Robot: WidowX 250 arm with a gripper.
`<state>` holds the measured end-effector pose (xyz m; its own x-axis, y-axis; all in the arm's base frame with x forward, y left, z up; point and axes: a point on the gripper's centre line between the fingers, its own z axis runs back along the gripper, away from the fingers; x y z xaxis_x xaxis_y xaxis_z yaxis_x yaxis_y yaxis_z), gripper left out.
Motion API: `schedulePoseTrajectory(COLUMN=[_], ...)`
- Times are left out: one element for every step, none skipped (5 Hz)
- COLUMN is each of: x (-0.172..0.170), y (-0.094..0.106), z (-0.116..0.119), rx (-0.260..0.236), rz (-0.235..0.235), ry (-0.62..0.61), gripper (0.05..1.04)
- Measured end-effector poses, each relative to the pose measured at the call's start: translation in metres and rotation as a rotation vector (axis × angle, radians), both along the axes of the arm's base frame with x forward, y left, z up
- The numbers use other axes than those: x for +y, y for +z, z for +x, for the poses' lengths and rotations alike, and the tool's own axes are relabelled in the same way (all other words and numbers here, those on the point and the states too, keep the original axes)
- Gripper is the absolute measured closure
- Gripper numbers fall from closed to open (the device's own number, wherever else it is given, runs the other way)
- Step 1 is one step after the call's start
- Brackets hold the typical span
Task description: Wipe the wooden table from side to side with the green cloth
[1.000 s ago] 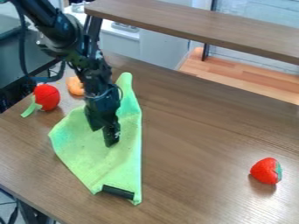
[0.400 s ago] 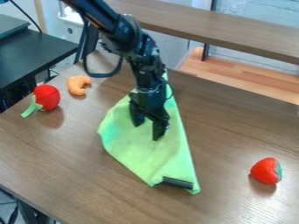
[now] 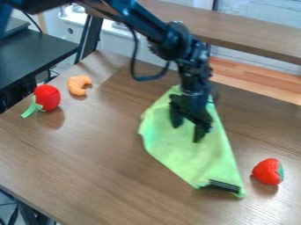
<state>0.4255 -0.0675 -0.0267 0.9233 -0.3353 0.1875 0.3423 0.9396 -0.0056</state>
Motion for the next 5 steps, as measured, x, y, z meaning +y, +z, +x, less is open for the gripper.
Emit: schedulePoseTrajectory(x=[-0.015, -0.015, -0.002, 0.02, 0.047], y=[0.001, 0.001, -0.002, -0.003, -0.001], z=[0.01, 0.01, -0.001, -0.017, -0.038], rx=[0.006, 0.006, 0.011, 0.031, 0.05], rz=[-0.011, -0.008, -0.006, -0.027, -0.036], ry=[-0.004, 0.006, 0.015, 0.024, 0.039], gripper=[0.082, 0.082, 0.084, 0.084, 0.084])
